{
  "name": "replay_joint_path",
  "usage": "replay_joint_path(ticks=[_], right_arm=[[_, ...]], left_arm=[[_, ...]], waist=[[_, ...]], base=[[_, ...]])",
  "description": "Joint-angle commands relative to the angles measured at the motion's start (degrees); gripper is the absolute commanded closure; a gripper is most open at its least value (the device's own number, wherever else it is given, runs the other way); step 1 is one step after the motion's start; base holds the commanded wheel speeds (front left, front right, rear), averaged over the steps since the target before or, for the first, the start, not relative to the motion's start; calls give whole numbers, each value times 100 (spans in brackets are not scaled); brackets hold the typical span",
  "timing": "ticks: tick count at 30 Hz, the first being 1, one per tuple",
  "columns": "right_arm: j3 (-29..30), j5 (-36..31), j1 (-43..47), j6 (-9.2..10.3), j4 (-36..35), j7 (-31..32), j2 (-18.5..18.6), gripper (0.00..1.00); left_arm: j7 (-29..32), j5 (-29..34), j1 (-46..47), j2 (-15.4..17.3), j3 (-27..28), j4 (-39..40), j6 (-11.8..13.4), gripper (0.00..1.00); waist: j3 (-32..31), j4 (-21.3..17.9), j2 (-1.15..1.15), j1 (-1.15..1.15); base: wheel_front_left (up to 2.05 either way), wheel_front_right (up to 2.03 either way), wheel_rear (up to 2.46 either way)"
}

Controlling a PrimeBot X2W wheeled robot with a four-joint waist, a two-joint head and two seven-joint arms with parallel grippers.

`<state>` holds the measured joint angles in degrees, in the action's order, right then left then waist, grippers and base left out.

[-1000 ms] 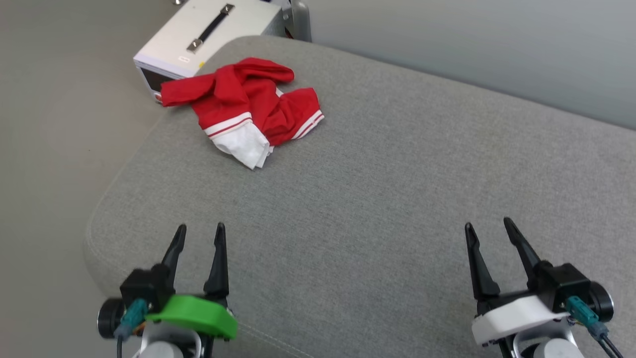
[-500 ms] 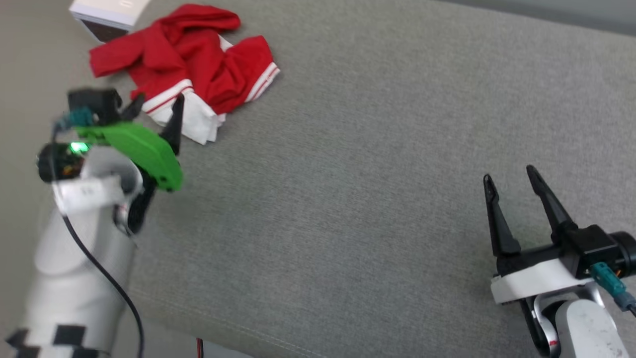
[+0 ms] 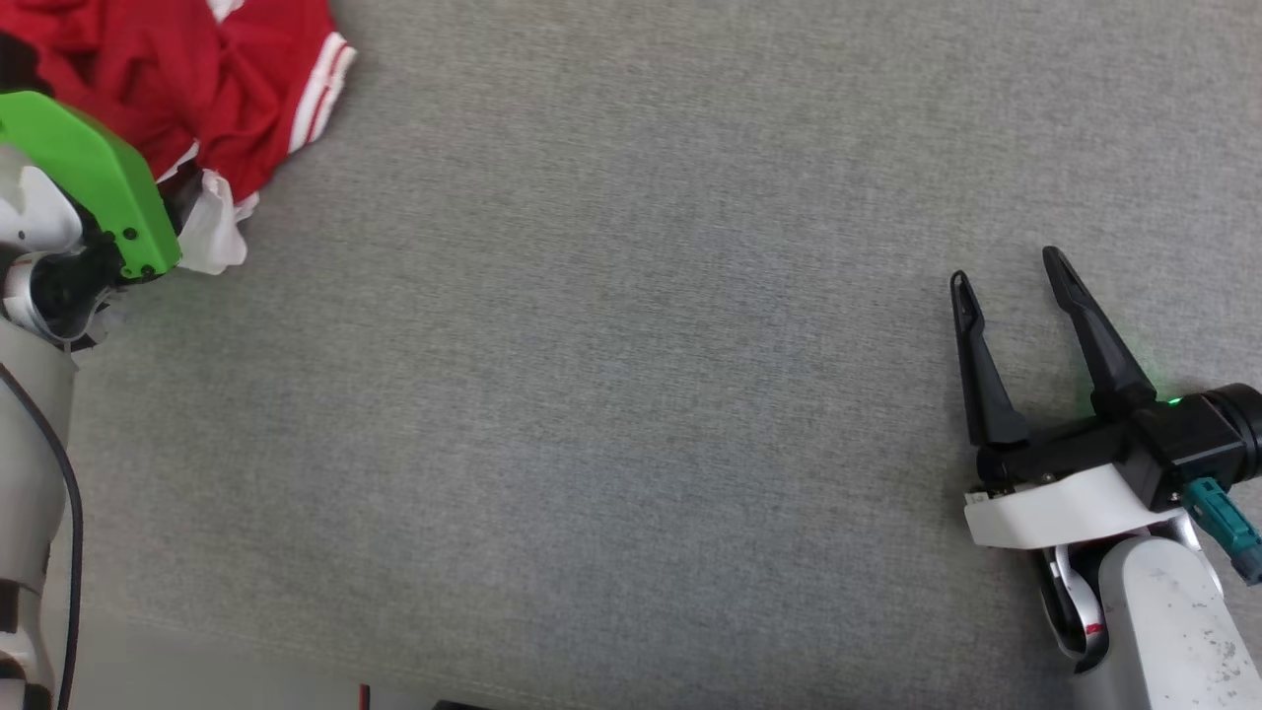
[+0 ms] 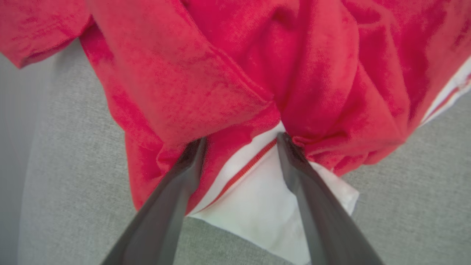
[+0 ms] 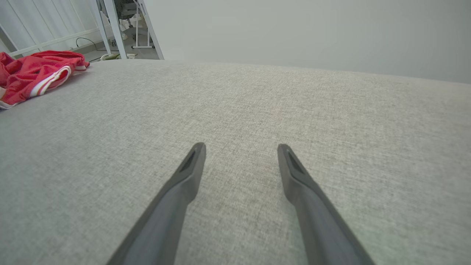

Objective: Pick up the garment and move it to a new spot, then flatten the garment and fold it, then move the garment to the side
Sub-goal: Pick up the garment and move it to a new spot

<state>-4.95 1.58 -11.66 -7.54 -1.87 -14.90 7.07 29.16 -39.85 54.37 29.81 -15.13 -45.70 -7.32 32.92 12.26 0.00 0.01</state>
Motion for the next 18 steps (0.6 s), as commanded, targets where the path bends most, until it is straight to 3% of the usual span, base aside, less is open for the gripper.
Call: replay_joint_path(ticks=[1, 2, 3, 9, 18], right_arm=[[44, -51, -26, 5, 62, -9, 23, 0], [76, -54, -25, 5, 88, -9, 25, 0], [82, -56, -25, 5, 106, -9, 24, 0], [57, -72, 3, 5, 222, -9, -28, 0], [108, 43, 320, 5, 511, -9, -190, 0]], left_arm=[[108, -147, 32, -20, -22, -97, -16, 0], [173, -229, -43, 43, -192, -148, -16, 71], [149, -255, -76, 57, -229, -154, -16, 100], [-189, -450, -245, 149, -267, -250, -16, 100], [-993, -483, -459, 461, -412, 221, -16, 100]], waist=[[247, -247, 0, -1], [230, -240, 0, -1], [203, -233, 0, -1], [-139, -180, 0, -1], [-1277, -197, 0, -1]], base=[[0, 0, 0], [0, 0, 0], [0, 0, 0], [0, 0, 0], [0, 0, 0]])
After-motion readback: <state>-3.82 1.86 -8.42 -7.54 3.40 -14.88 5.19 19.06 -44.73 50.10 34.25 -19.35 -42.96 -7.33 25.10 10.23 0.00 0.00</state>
